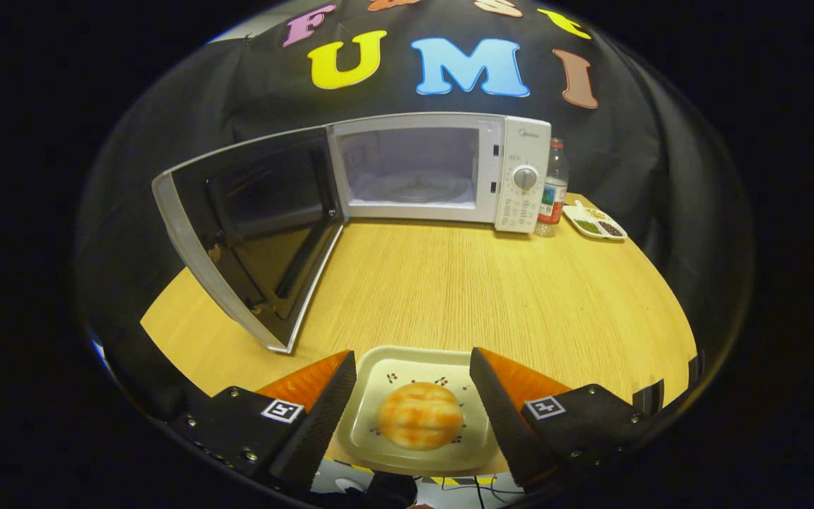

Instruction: Open the microwave, put the food inside, and close the microwave door.

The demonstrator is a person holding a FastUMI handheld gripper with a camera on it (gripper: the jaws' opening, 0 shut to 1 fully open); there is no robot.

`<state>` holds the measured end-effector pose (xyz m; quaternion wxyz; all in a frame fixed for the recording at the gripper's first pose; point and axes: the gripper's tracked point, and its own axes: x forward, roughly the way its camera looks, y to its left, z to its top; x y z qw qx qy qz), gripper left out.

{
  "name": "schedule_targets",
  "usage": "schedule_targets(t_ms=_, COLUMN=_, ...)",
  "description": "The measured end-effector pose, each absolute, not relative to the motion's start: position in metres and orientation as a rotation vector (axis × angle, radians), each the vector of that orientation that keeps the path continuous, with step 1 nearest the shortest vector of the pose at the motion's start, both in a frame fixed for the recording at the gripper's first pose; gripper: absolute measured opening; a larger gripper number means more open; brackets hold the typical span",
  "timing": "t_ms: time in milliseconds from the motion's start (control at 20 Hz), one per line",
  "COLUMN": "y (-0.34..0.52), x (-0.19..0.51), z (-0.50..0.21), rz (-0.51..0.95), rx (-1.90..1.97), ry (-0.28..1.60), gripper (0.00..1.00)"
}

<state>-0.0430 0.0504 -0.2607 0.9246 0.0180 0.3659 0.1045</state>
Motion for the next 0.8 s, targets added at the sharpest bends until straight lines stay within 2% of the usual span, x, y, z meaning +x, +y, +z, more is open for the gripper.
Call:
schedule_targets(t_ms=700, y=0.044, x=-0.066, z=-0.313, rz=0.245, rx=-0.063, ry=0.941, gripper=0.98)
schedule_targets(t_ms=800, y=0.045, x=-0.066, z=-0.314, rz=0.248, rx=-0.041, ry=0.958, gripper=0.93)
